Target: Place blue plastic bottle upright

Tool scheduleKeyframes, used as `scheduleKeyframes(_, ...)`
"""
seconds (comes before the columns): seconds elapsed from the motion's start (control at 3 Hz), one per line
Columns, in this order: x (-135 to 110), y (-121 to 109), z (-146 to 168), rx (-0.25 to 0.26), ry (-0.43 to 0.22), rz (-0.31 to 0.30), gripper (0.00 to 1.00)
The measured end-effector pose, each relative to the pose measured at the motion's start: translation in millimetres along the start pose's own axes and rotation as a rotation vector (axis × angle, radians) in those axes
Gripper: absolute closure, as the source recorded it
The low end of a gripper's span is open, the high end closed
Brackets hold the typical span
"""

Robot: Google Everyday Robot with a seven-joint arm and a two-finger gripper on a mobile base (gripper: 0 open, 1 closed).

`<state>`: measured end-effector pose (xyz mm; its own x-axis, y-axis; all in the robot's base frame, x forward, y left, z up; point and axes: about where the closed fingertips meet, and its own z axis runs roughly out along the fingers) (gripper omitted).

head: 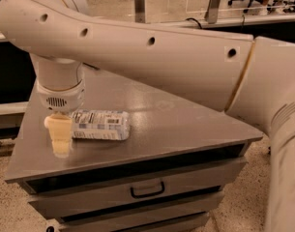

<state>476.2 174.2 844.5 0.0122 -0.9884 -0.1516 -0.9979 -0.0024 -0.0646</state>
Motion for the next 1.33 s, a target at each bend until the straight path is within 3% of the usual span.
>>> scheduleKeyframes(0.67, -1, -3, -5, 0.007, 0.029, -0.015, 0.64)
scheduleKeyframes(1.0, 5, -13, -22, 0.002, -0.055, -0.03, 0.87)
scheduleKeyframes(1.33, 19, -18, -55, 0.012, -0.228, -0.056, 1.0)
